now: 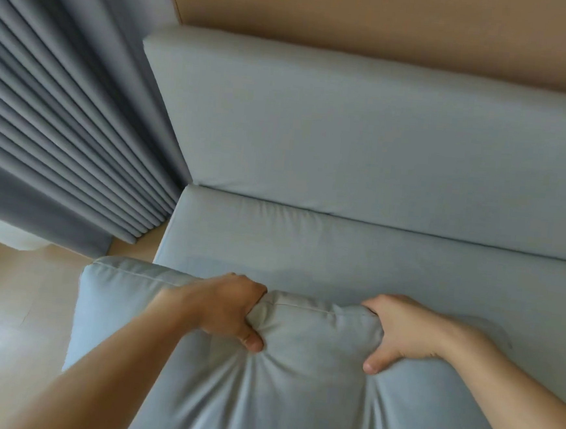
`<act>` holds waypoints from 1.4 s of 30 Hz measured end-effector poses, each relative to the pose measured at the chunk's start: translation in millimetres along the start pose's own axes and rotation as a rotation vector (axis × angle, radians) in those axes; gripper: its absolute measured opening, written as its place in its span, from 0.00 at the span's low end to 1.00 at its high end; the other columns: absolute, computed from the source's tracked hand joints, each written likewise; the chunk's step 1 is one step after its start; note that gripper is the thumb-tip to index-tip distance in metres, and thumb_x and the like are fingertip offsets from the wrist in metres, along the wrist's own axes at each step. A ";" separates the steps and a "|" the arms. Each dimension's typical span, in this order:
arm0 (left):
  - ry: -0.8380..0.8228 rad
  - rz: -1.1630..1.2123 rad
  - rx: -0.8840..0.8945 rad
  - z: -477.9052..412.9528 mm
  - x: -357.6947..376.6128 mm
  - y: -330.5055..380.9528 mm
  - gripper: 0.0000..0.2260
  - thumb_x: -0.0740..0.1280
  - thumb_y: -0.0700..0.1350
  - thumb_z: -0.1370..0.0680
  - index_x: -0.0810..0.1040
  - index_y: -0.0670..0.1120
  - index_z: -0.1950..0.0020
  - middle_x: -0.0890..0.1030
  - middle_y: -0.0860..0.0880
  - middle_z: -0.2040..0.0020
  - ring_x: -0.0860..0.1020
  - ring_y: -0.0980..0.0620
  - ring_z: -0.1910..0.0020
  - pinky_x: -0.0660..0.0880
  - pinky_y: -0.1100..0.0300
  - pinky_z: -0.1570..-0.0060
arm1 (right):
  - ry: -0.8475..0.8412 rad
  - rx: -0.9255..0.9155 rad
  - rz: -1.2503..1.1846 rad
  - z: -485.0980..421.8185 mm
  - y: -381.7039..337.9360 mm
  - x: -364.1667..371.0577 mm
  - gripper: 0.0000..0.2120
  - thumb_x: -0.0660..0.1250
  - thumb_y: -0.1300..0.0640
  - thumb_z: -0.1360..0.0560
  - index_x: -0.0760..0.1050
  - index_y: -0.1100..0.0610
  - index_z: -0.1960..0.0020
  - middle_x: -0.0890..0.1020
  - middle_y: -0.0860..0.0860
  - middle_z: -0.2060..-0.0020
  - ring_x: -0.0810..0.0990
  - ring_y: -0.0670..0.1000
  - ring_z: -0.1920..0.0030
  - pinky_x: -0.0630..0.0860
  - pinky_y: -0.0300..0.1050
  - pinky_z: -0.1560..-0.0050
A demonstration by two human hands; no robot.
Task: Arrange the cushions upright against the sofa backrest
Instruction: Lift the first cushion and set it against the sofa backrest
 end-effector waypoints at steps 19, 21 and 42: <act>0.975 -0.437 0.179 28.6 -260.0 50.2 0.35 0.78 0.65 0.35 0.74 0.48 0.36 0.81 0.47 0.45 0.77 0.43 0.43 0.67 0.47 0.42 | 0.995 0.166 0.451 63.5 -52.6 -241.1 0.47 0.83 0.35 0.43 0.72 0.50 0.29 0.80 0.52 0.38 0.75 0.57 0.34 0.64 0.55 0.34; 0.915 -0.410 0.034 2.1 -243.7 26.6 0.50 0.76 0.70 0.38 0.61 0.54 0.21 0.72 0.47 0.28 0.67 0.43 0.27 0.58 0.43 0.29 | 0.901 0.286 0.427 31.1 -37.7 -223.2 0.59 0.81 0.32 0.42 0.57 0.48 0.19 0.69 0.52 0.25 0.63 0.56 0.23 0.55 0.58 0.26; 0.786 -0.296 -0.085 -2.6 -212.7 75.9 0.60 0.75 0.68 0.31 0.31 0.56 0.19 0.34 0.48 0.17 0.33 0.46 0.19 0.36 0.37 0.23 | 0.902 0.339 0.191 76.5 -33.3 -180.0 0.67 0.77 0.30 0.38 0.32 0.42 0.18 0.36 0.51 0.16 0.33 0.54 0.18 0.40 0.63 0.22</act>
Point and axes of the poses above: each hand's wrist, its own z-axis away from the middle knuckle, its own x-axis out of the palm, y = z × x, the point moved 5 cm from there along -z, towards the middle knuckle
